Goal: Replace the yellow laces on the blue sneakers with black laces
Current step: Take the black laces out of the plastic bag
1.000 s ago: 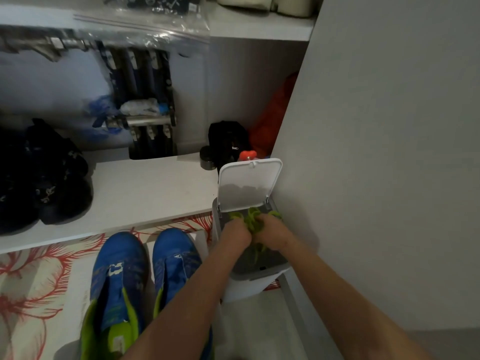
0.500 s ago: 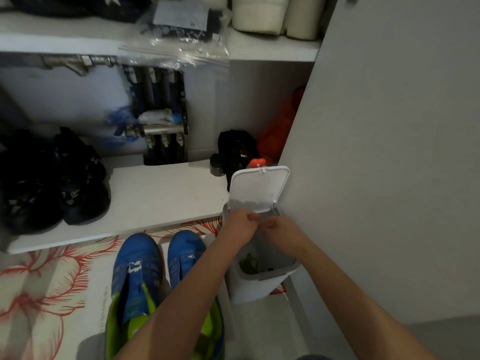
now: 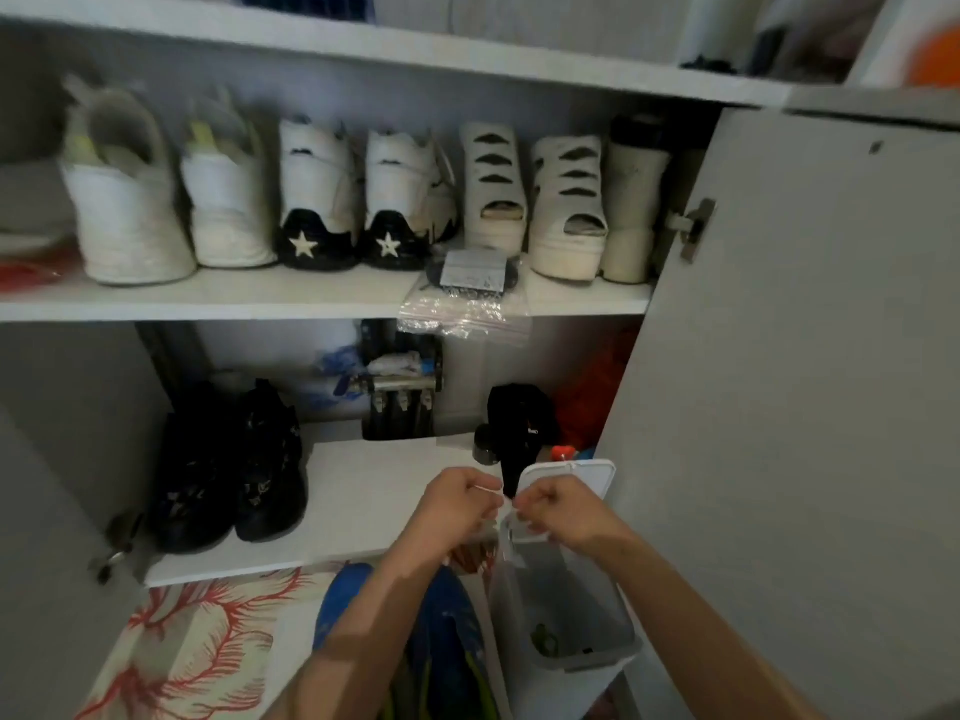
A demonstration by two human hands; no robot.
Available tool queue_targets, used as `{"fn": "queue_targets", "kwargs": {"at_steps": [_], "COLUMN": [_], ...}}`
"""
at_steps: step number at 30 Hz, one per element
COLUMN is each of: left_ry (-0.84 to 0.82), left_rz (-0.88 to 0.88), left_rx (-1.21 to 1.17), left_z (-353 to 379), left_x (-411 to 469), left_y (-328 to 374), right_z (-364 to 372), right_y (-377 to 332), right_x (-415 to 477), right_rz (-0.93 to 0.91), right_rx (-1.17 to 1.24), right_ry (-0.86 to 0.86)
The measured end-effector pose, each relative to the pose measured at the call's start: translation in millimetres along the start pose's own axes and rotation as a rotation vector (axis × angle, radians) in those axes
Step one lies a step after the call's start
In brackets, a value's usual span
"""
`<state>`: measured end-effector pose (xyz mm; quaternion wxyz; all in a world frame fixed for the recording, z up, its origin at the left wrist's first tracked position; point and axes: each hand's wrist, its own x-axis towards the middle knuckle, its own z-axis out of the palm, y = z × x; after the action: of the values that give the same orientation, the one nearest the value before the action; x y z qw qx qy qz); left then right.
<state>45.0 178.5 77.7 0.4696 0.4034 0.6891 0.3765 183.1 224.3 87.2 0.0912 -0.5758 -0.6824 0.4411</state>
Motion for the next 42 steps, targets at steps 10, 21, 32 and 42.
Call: {"fn": "queue_targets", "kwargs": {"at_steps": [10,21,32,42], "left_ry": [0.115,0.156,0.287,0.300], "left_rz": [0.102,0.042,0.349,0.359], "left_rx": [-0.471,-0.949,-0.802,-0.444], "left_z": [-75.7,-77.6,-86.4,-96.5], "left_x": [-18.3,10.4,-31.6,-74.4], "left_y": [86.4,117.7,139.6,125.5], "right_z": [-29.0,-44.4,-50.8,-46.3], "right_y": [-102.9,-147.3,-161.4,-159.0], "right_x": [-15.5,-12.0,-32.3,-77.3], "right_rz": [-0.291,-0.613,-0.655,-0.495], "right_rx": [0.244,-0.322,-0.010,0.224], "right_ry": [0.214,0.653,0.469,0.155]}}
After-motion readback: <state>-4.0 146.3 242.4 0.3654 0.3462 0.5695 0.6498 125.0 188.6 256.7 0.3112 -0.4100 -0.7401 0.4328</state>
